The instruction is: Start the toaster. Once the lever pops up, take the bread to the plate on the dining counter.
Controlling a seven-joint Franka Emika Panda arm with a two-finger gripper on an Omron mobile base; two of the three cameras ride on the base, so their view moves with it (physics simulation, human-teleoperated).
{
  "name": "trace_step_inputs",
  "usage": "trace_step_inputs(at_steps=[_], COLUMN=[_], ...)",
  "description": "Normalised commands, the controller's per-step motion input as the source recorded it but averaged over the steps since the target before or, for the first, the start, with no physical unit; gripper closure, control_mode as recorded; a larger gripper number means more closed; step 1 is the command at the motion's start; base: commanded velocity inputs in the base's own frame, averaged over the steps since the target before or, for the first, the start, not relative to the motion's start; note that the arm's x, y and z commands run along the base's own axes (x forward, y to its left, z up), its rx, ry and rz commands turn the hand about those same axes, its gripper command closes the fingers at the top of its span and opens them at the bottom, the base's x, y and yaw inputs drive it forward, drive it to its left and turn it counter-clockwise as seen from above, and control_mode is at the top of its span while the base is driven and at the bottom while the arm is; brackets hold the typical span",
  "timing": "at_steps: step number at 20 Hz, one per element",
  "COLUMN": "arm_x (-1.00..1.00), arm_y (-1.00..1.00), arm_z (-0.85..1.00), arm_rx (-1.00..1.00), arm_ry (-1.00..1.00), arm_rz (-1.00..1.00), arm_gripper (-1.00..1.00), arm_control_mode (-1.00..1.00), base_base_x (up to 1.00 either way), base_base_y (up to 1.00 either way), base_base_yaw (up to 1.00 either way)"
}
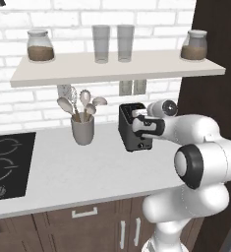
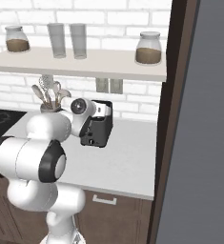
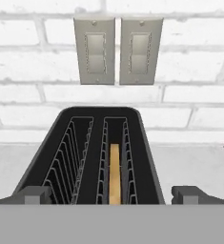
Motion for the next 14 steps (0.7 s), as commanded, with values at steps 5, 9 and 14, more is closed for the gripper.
trace_step_inputs(at_steps=[5, 9, 14], arm_x=[0.07, 0.01, 0.01], arm_y=[-0.14, -0.01, 0.0], arm_z=[-0.19, -0.22, -0.09], arm_rx=[0.0, 0.0, 0.0], arm_ry=[0.0, 0.0, 0.0], arm_rz=[0.0, 0.0, 0.0], arm_gripper=[-1.0, -1.0, -1.0], arm_control_mode=[-1.0, -1.0, -1.0], base_base_x=[0.0, 0.0, 0.0], base_base_y=[0.0, 0.0, 0.0], base_base_yaw=[0.0, 0.0, 0.0])
